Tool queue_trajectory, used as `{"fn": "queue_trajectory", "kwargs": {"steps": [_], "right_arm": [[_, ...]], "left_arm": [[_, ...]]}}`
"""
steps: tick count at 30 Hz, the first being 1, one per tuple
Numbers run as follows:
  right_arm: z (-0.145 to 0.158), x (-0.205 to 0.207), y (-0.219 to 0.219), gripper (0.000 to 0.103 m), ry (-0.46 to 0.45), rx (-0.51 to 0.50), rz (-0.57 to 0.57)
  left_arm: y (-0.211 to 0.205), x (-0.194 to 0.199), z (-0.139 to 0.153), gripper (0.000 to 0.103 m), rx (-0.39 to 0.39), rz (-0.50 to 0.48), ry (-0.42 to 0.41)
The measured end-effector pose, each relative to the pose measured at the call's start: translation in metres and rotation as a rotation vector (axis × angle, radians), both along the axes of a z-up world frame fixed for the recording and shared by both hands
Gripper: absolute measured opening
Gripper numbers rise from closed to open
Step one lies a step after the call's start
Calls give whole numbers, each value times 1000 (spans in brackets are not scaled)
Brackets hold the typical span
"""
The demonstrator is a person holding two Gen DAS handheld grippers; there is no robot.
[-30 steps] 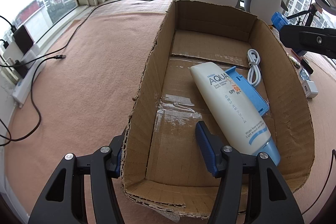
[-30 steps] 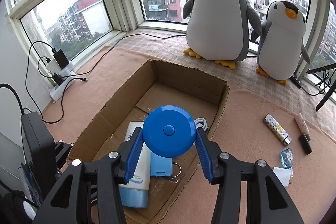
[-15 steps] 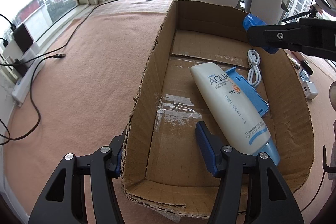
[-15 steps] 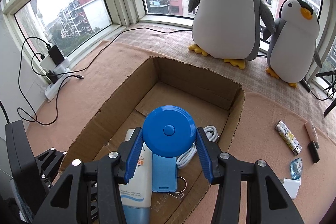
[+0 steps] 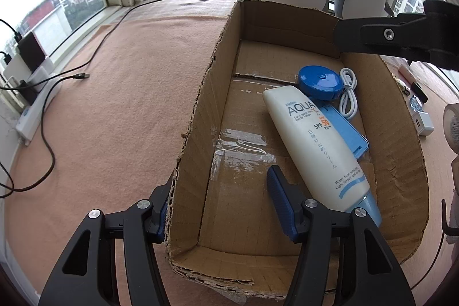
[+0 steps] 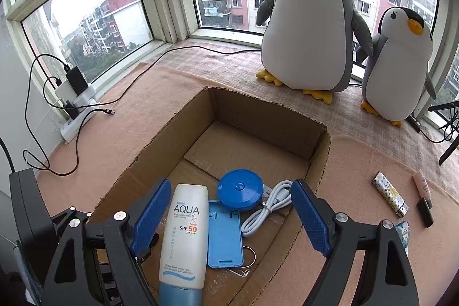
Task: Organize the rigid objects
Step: 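Carry the tape measure into the box and open the right gripper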
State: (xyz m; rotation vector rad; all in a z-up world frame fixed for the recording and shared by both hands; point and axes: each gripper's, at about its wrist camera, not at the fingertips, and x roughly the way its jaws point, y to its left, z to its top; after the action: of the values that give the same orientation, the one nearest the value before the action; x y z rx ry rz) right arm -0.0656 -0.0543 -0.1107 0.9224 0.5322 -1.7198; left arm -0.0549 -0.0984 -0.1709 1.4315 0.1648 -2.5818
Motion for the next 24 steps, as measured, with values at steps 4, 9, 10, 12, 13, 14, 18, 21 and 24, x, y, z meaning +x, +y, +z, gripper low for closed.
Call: {"fn": "queue_trajectory", "kwargs": {"steps": [4,9,10,12,13,14,18,21,24], "right_arm": [[2,0,1,82,-3,-4,1],[5,1,4,82,-1,-14,0],[6,1,6,82,0,-16,-3],[7,0,9,82,1,-19,-11],[8,-1,12,82,0,-20,-15],[8,-3,15,82,-3,-22,-21],[10,-12,30,82,-13,-29,-51],[11,-20,44,82,-12,-33,-84],[11,-31,59,82,-15,-33,-130]], "left_arm": [[1,0,0,59,-1,0,0],[1,0,0,60,-2,0,0],[1,1,1,60,-2,0,0],[1,1,1,60,-3,-1,0],[2,1,1,60,-4,-1,-1],[2,2,2,60,-4,-1,-1],[3,2,2,59,-5,-1,-1],[3,3,3,59,-6,-1,-1],[3,3,3,59,-5,-1,-1]]}}
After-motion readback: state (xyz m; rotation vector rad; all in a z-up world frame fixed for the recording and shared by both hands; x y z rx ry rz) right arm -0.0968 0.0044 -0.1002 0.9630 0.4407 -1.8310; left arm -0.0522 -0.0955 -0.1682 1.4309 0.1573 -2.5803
